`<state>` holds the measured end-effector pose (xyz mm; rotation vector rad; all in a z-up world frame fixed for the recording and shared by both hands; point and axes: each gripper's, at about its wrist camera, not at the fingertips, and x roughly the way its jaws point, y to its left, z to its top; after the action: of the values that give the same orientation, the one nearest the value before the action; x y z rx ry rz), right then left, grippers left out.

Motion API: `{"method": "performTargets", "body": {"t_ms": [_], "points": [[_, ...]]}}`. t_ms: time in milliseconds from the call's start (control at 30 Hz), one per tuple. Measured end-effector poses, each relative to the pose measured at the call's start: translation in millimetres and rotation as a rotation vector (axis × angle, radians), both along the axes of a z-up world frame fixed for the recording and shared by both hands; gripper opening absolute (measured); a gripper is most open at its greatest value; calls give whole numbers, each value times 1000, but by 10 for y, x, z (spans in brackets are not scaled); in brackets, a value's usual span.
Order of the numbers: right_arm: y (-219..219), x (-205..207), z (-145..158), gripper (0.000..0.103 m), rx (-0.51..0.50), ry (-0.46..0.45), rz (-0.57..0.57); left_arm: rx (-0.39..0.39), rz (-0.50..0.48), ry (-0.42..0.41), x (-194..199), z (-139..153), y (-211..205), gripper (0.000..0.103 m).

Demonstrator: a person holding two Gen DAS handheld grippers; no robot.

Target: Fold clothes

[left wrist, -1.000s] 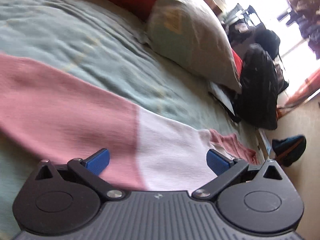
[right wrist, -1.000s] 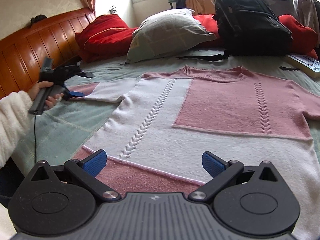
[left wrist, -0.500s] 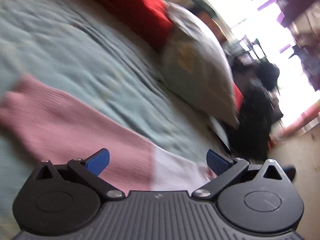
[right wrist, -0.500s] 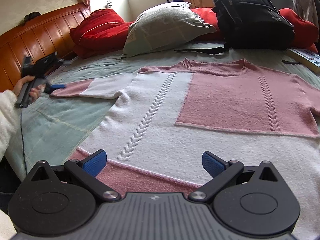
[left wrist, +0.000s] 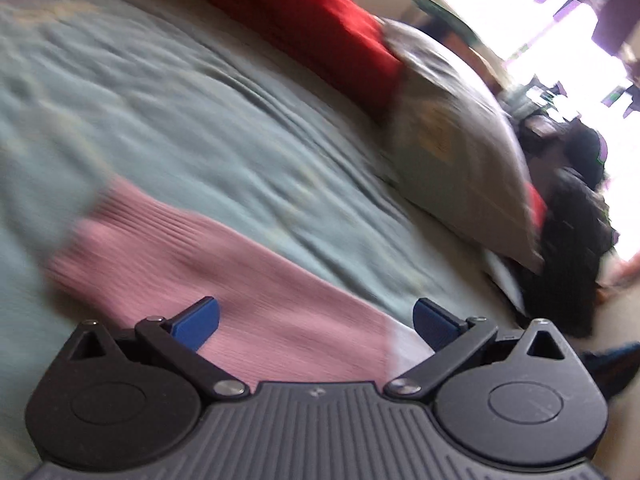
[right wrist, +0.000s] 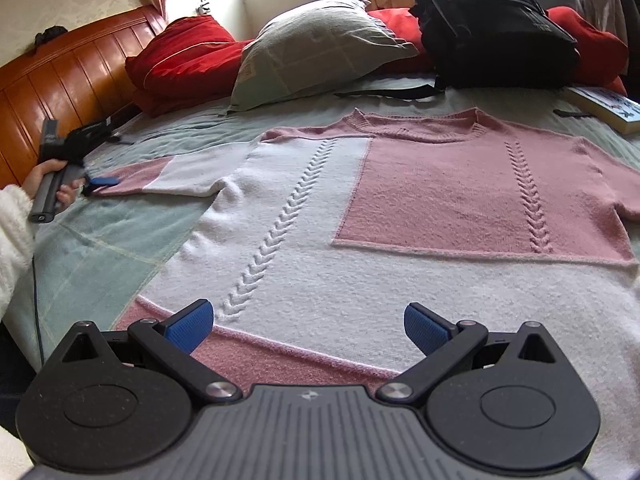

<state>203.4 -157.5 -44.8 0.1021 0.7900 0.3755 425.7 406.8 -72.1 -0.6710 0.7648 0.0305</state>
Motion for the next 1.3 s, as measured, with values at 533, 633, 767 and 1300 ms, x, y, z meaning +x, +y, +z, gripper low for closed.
{"method": "performTargets", "body": {"t_ms": [533,633,767,1300], "points": [[100,-49,35,103,-42,-13,16,79,-16,-20,239,-30,-127,102],[62,-38,42,103,-47,-14,4,152,82,-5,166,7,-128,102],[30,-13,31,103,-22,-7,-12,364,32,-21,24,314,-427,102],[-20,-451,237,103,-66,-68,37,579,-903,-235,-1653,496,-3090,102]]}}
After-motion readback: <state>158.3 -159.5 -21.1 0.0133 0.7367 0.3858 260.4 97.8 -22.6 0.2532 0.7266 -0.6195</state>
